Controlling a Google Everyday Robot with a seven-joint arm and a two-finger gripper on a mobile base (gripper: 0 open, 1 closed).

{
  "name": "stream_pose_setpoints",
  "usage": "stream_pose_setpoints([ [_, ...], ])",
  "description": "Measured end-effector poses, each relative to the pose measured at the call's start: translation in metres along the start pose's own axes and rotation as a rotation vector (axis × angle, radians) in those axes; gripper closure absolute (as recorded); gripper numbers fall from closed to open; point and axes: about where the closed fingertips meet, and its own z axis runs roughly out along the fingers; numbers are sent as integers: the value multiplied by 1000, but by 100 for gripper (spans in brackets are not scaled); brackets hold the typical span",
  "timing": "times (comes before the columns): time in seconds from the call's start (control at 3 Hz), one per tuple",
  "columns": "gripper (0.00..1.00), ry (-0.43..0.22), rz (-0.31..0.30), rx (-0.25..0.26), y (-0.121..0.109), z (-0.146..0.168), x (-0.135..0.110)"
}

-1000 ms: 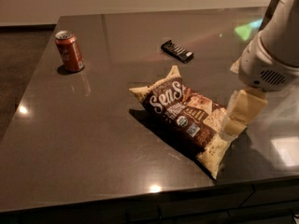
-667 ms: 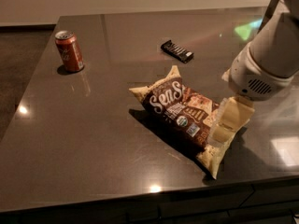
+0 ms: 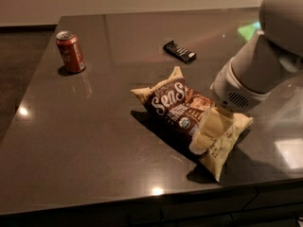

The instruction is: Move brown chip bag near rxbar chocolate

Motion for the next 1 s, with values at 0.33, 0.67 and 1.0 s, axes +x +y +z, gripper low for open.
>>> stream_pose_setpoints([
  [0.33,0,-17,24,31,1,10,-6],
  [0.67,3,-23,43,84,-2,19,-9],
  [1.0,22,-23,53,128,-9,24,-9],
])
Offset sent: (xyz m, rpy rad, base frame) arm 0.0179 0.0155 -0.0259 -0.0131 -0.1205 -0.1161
